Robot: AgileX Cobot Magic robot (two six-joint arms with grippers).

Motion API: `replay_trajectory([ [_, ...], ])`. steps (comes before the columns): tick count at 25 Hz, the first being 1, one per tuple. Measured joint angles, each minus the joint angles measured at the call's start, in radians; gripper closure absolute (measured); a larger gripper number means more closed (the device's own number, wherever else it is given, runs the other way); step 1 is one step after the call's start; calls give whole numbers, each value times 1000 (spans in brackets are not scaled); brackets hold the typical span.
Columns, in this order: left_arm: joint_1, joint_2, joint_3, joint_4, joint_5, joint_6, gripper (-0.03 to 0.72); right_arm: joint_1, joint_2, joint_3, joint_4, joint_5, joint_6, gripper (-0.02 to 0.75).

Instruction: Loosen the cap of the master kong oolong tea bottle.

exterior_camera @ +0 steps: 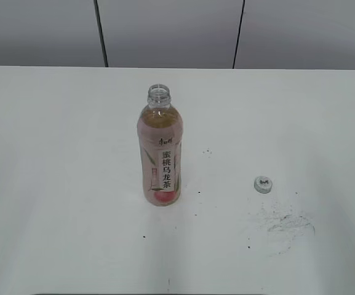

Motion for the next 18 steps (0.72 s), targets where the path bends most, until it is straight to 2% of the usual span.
replay_trajectory([
  [8,0,0,0,0,-10,1,167,0,-287,141,-52,-18,15,160],
  [18,0,0,0,0,-11,1,188,0,-327,142,-61,-18,22,160],
])
